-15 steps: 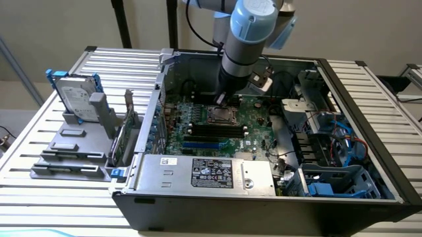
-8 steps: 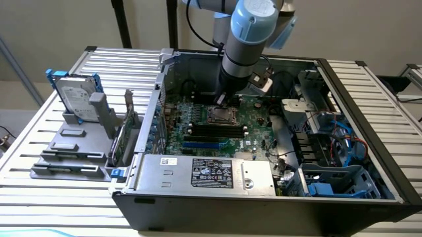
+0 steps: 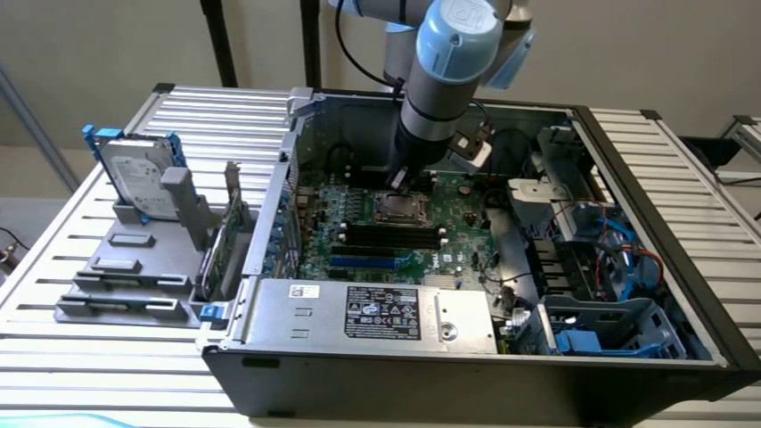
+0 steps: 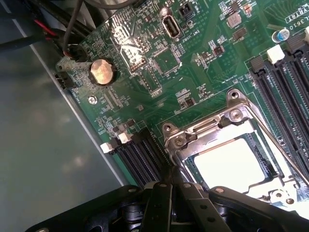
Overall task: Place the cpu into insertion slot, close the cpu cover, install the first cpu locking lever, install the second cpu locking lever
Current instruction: 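Install the first cpu locking lever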
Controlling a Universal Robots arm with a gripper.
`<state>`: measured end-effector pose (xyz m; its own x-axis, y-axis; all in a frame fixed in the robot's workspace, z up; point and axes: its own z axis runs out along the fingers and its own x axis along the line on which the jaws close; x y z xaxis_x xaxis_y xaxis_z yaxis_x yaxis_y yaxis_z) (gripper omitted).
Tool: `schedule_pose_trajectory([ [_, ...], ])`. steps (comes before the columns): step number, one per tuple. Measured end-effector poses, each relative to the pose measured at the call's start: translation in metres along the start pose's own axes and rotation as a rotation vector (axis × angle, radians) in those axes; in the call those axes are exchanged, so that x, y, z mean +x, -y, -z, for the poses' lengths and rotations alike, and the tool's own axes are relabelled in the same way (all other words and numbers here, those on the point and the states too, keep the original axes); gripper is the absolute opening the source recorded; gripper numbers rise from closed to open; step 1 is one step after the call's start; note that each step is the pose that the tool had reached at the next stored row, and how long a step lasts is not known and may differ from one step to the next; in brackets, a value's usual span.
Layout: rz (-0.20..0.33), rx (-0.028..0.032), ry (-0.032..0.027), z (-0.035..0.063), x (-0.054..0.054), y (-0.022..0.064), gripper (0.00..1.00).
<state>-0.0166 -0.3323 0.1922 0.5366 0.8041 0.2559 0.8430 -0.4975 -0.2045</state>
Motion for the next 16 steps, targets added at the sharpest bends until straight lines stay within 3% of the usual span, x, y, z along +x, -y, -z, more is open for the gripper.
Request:
schedule_pose_trajectory([
  [4, 0.000, 0.0025, -0.0029, 0.0017, 0.001, 0.0003, 0.11],
  [11, -0.002, 0.0065, -0.0004, 0.0166, 0.002, 0.0017, 0.11],
  [16, -0.002, 0.0073, -0.0002, 0.0208, -0.003, -0.0009, 0.11],
])
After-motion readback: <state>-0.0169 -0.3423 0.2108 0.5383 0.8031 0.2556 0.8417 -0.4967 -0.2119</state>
